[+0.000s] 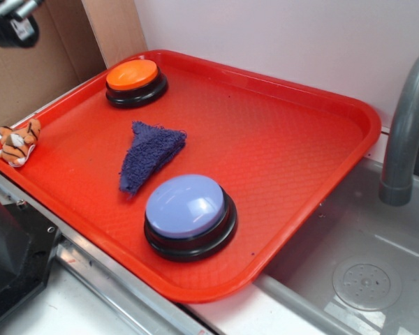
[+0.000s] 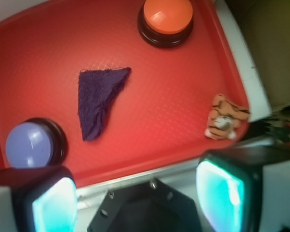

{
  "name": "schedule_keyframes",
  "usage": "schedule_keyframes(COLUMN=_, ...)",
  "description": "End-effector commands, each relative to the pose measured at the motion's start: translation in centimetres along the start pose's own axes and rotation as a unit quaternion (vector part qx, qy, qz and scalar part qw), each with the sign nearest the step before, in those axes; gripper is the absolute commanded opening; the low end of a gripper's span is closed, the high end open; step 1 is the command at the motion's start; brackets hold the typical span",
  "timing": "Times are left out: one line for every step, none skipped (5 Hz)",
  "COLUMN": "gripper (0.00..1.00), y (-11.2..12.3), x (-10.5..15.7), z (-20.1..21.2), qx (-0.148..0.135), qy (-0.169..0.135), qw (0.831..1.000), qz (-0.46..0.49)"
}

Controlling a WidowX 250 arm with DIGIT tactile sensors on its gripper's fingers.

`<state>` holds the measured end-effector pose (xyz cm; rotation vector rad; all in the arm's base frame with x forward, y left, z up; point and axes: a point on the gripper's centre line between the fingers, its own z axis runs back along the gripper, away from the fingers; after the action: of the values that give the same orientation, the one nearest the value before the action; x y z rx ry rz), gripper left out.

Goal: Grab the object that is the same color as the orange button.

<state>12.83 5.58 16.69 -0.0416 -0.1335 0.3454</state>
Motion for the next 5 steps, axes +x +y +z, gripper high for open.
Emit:
schedule_keyframes(gripper=1.0, y=6.1, x=1.3, z=-4.3, qx=0.087, qy=-0.061, qw=0.987, qz=0.118)
schedule_keyframes(gripper=1.0, y=8.6, x=1.2, z=-6.8, qx=0.11, qy=-0.094, qw=0.971, qz=0.191)
schedule_keyframes(gripper=1.0, y=9.8, x=1.1, z=-8.9, qx=0.14, qy=-0.117, qw=0.956, qz=0.231)
schedule_keyframes(gripper=1.0, y=10.4, x=1.1, z=-10.4, qx=0.166, qy=-0.114, qw=0.951, qz=0.233)
schedule_keyframes(gripper=1.0, y=10.8, x=1.3, z=-12.1, qx=0.163, qy=-0.105, qw=0.952, qz=0.236)
